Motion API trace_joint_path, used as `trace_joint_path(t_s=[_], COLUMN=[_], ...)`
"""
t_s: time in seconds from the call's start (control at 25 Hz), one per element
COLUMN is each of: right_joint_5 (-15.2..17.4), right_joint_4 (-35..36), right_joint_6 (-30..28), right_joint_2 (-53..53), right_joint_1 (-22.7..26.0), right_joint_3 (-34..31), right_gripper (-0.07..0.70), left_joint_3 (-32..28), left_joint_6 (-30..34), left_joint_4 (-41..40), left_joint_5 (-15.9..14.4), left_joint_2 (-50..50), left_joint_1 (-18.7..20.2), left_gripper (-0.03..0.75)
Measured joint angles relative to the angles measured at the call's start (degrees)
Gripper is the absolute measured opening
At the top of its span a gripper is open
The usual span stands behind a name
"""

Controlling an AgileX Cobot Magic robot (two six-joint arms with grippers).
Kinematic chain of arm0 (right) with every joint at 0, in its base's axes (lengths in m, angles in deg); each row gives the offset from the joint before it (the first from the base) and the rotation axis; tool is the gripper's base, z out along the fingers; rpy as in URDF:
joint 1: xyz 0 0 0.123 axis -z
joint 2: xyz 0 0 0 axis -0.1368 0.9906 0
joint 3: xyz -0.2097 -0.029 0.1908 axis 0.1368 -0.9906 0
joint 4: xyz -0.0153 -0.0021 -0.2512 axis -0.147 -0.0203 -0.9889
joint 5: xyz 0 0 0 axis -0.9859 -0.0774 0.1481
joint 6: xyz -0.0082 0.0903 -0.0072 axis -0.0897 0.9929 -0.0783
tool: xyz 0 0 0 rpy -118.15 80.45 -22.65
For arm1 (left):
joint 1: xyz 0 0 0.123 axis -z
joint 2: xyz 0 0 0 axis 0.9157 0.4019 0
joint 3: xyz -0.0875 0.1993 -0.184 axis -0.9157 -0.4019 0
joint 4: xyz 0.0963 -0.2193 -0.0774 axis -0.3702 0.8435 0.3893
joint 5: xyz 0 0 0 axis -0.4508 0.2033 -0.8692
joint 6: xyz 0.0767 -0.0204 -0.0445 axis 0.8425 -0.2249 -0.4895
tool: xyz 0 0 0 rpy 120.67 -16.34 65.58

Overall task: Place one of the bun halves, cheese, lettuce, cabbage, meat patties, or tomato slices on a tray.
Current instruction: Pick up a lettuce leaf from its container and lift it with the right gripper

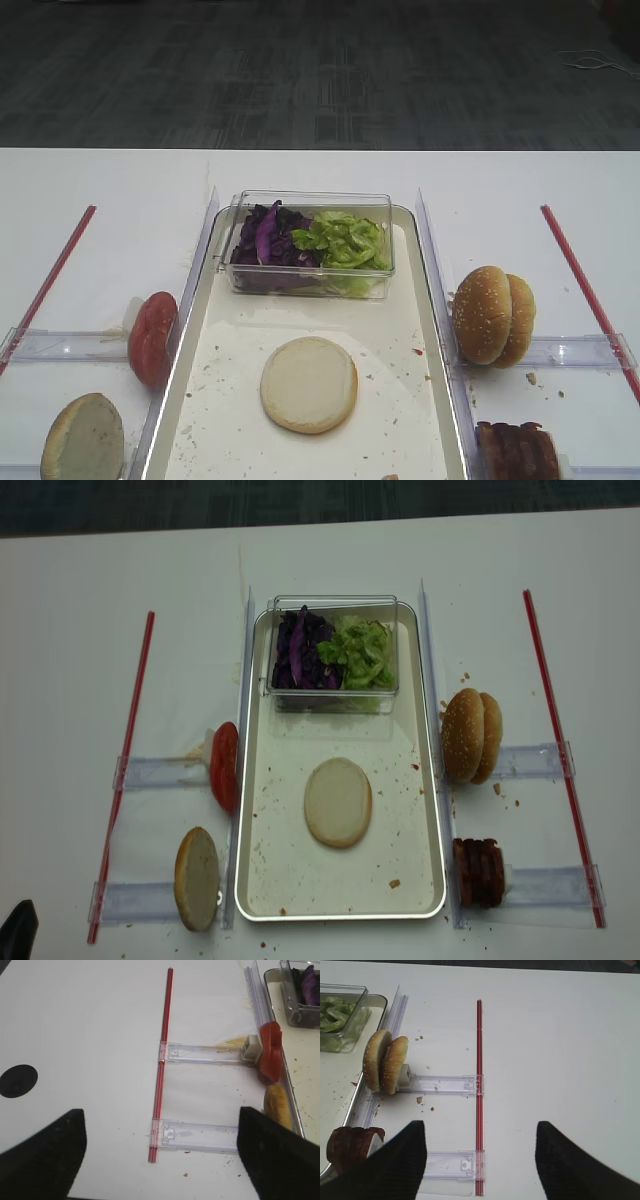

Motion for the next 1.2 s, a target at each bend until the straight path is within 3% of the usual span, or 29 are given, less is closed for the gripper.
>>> trace_joint_path(t_s=[1.2], right_joint_5=[0.0], right_joint_4=[0.2], right_joint_6=[0.0], right_joint_2=[2.9], right_joint_1=[0.0], right_joint_3=[0.0], right_gripper=[0.506], left_joint_3=[0.0], left_joint_6=[0.0], left_joint_4=[0.0], left_joint_5=[0.0], left_joint_2=[0.0], left_joint_1=[0.0], left_gripper=[0.599])
